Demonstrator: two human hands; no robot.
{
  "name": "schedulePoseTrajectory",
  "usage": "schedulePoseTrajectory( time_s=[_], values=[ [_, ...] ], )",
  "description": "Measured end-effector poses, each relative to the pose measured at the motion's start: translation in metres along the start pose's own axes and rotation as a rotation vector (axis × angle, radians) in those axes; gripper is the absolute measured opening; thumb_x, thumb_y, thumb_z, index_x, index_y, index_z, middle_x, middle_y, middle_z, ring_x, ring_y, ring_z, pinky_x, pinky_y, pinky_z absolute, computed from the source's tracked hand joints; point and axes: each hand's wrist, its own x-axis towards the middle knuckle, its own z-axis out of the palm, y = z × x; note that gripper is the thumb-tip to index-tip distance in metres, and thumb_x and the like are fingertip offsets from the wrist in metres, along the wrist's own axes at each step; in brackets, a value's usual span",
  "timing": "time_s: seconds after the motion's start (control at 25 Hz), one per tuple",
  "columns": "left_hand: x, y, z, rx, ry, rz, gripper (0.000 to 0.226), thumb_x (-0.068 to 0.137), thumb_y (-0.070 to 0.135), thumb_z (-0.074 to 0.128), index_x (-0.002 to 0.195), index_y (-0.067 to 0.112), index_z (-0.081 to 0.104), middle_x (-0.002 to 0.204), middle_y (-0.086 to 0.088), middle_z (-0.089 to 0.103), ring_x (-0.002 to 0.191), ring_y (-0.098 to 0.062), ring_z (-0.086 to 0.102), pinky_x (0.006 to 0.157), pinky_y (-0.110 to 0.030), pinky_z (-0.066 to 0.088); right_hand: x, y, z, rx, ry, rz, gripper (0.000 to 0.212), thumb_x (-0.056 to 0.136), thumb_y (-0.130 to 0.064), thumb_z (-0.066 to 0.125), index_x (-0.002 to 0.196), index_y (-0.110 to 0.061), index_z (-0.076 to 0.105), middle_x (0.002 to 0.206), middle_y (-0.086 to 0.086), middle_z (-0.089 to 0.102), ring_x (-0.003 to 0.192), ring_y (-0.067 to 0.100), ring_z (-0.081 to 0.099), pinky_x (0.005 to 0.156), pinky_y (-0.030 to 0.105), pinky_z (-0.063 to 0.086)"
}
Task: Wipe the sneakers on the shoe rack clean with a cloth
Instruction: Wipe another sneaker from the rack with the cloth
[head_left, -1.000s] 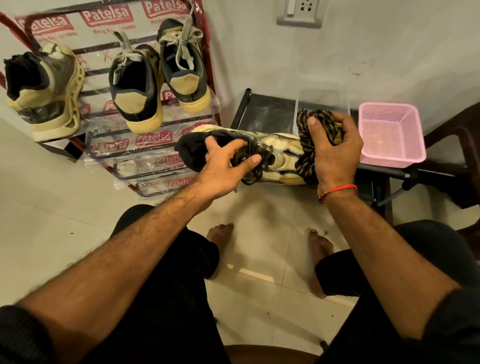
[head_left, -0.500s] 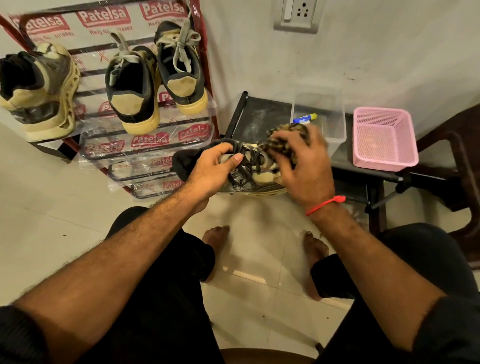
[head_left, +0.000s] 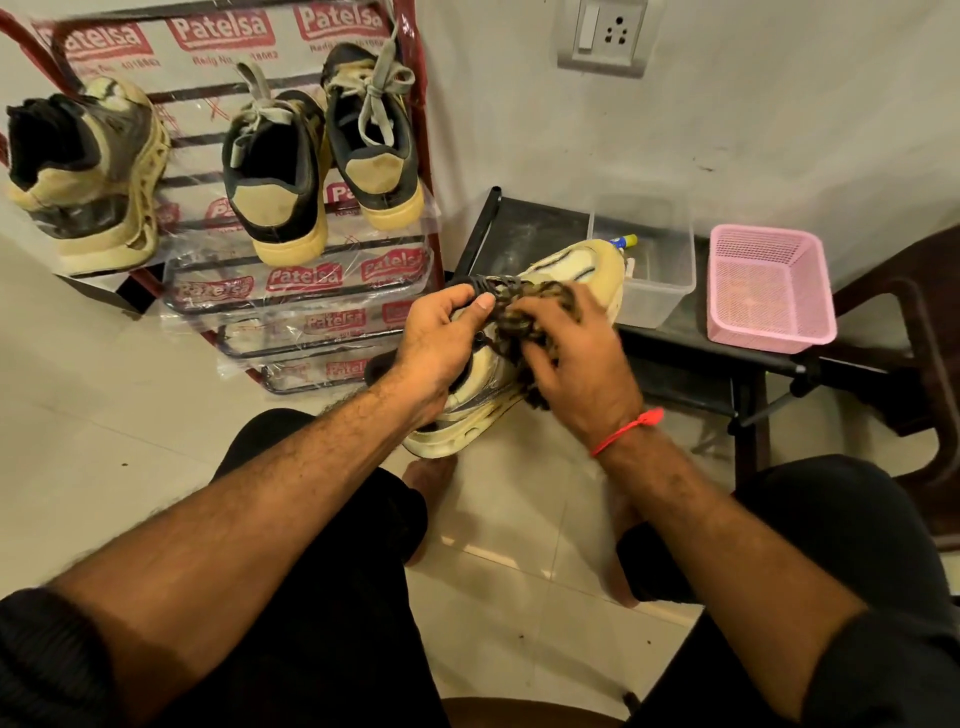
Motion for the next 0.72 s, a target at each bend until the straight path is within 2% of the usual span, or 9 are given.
schedulePoseTrajectory(
  time_s=[0.12,0.24,0.32,0.36,0.44,0.52,0.56,0.64,0.72],
  values=[
    [0.000,0.001,-0.006,-0.227,0.029,-0.138,0.018,0.102,0.011,0.057,0.090,0.008,0.070,0.084,-0.009,0.071,0.081,-0.021,0.066,0.076,-0.033,0.056,-0.012,-0.025,0.006,-0.017,-0.088,-0.239,0.034,0.083,-0.015,0.062,0.116,-0.008,0.067,0.121,0.023,0.055,0.112,0.037,0.055,0.100,0.043,0.048],
    [0.000,0.010,-0.004,-0.280,-0.008,-0.147,0.020,0.104,0.010,0.055,0.111,0.002,0.071,0.098,-0.014,0.076,0.085,-0.021,0.072,0.075,-0.032,0.061,0.018,0.009,-0.014,-0.094,0.034,-0.017,0.032,0.084,-0.009,0.067,0.116,-0.008,0.066,0.119,0.023,0.054,0.111,0.038,0.054,0.097,0.052,0.051],
    [0.002,0.012,-0.003,-0.285,0.037,-0.175,0.021,0.104,0.010,0.055,0.113,0.001,0.071,0.097,-0.014,0.077,0.083,-0.021,0.073,0.072,-0.031,0.062,0.016,0.018,-0.016,-0.065,0.003,0.100,0.033,0.085,-0.006,0.068,0.117,-0.008,0.066,0.120,0.021,0.054,0.113,0.035,0.052,0.098,0.053,0.050],
    [0.003,0.012,-0.003,-0.296,0.061,-0.196,0.020,0.104,0.011,0.054,0.108,0.001,0.071,0.090,-0.011,0.077,0.078,-0.020,0.072,0.068,-0.029,0.061,0.007,0.009,-0.009,-0.035,-0.039,0.052,0.033,0.084,-0.007,0.068,0.117,-0.008,0.066,0.120,0.020,0.054,0.113,0.033,0.053,0.099,0.050,0.050],
    [0.004,0.011,-0.010,-0.336,0.129,-0.243,0.020,0.104,0.013,0.055,0.105,0.002,0.071,0.077,-0.004,0.074,0.067,-0.015,0.067,0.057,-0.024,0.057,-0.020,-0.025,0.010,0.045,-0.149,-0.187,0.031,0.083,-0.013,0.064,0.114,-0.008,0.067,0.120,0.020,0.056,0.111,0.031,0.054,0.101,0.040,0.049],
    [0.007,0.011,-0.016,-0.384,0.167,-0.267,0.024,0.103,0.014,0.056,0.118,0.000,0.068,0.086,-0.006,0.075,0.069,-0.014,0.069,0.061,-0.026,0.059,-0.024,-0.035,0.012,0.061,-0.216,-0.355,0.033,0.086,-0.020,0.058,0.114,-0.007,0.068,0.120,0.022,0.057,0.111,0.031,0.054,0.098,0.035,0.048],
    [0.009,0.012,-0.018,-0.419,0.159,-0.267,0.027,0.103,0.014,0.056,0.124,0.001,0.066,0.096,-0.011,0.076,0.075,-0.018,0.071,0.067,-0.031,0.061,-0.014,-0.027,0.007,0.042,-0.181,-0.341,0.033,0.086,-0.020,0.057,0.115,-0.007,0.068,0.120,0.023,0.056,0.110,0.032,0.055,0.097,0.035,0.049],
    [0.012,0.015,-0.018,-0.483,0.138,-0.253,0.029,0.104,0.013,0.055,0.128,-0.001,0.064,0.112,-0.019,0.074,0.086,-0.024,0.073,0.077,-0.038,0.063,0.010,-0.001,-0.008,0.009,-0.018,-0.145,0.033,0.086,-0.012,0.062,0.118,-0.009,0.066,0.122,0.022,0.054,0.110,0.029,0.054,0.099,0.036,0.051],
    [0.008,0.017,-0.014,-0.479,0.143,-0.256,0.026,0.104,0.010,0.054,0.123,-0.003,0.066,0.106,-0.018,0.075,0.081,-0.023,0.074,0.074,-0.037,0.063,0.015,0.013,-0.015,0.036,0.060,0.023,0.034,0.084,-0.006,0.067,0.117,-0.010,0.066,0.120,0.020,0.054,0.110,0.023,0.052,0.098,0.042,0.053]
  ],
)
